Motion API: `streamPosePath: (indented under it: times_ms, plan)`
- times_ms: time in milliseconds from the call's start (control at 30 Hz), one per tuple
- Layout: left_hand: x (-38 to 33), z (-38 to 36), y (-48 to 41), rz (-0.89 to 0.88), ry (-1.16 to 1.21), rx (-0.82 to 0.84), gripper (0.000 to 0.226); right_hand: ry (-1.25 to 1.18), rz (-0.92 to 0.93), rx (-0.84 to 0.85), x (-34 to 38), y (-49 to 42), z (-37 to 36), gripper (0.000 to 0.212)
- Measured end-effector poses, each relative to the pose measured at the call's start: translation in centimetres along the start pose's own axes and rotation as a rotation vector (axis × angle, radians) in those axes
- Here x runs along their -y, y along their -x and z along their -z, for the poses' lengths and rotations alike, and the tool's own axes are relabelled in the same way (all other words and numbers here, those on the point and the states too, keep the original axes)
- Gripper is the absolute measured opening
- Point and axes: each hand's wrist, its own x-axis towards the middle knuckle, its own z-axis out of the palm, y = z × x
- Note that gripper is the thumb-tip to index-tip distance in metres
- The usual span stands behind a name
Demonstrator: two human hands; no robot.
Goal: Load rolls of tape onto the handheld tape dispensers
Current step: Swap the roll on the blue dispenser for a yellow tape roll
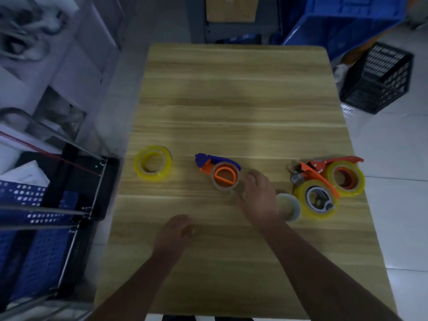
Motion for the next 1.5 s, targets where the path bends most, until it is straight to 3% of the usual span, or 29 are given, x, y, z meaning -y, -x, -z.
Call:
streamPosePath:
  times_ms: [100, 200, 367, 500, 700, 800, 867, 967, 1100, 1167, 1333, 1500]
  plan:
    - [1.9, 1.7, 0.8, 0.024, -0.046, -0.015, 0.040, -0.042, -0.040, 0.156, 3.5, -3.7, -1.1, 0.091]
    - [3.2, 2.9, 1.5, 0.042, -0.038, -0.024, 0.041, 0.044, -0.090, 0.323, 4.6, -6.1, -2.8, 0.107]
    - [5.0, 4.0, 2.3, 0.078, 0.027, -0.052, 0.046, 0.137, -0.048, 0.315, 4.2, -5.9, -4.9, 0.093]
    - [5.2, 4.5, 2.0, 0.099, 0.036, -0.051, 0.034, 0.138, 0.057, 0.348, 4.4, -3.1, -5.2, 0.083]
    - [2.3, 4.6, 0.3, -0.006, -0.045, -0.091, 0.034, 0.188, 0.165, 0.414, 4.6, 3.7, -4.9, 0.088]
    - [0.0, 4.0, -0.5, -0.170, -0.163, -0.164, 0.036, 0.102, 0.197, 0.412, 4.4, 6.4, -5.3, 0.084]
    - [-1.1, 3.5, -1.0, -0.222, -0.292, -0.102, 0.040, 0.084, 0.197, 0.399, 4.2, 7.5, -5.6, 0.080]
    - [-2.3, 2.7, -1.7, -0.201, -0.403, 0.010, 0.043, 0.039, 0.119, 0.348, 3.8, 8.6, -5.5, 0.094]
    - [-3.0, 2.2, -2.6, -0.152, -0.403, 0.042, 0.037, -0.105, -0.191, 0.256, 4.3, 10.5, -5.5, 0.114]
    - [-3.3, 2.3, -3.0, -0.134, -0.387, 0.052, 0.035, -0.194, -0.319, 0.266, 4.9, 11.1, -5.5, 0.112]
    - [-3.9, 2.3, -3.1, -0.127, -0.384, 0.049, 0.031, -0.240, -0.416, 0.251, 5.5, 11.6, -5.7, 0.103]
    - [-3.8, 1.6, -2.2, -0.028, -0.275, -0.068, 0.029, -0.181, -0.378, 0.253, 5.5, 11.6, -6.0, 0.095]
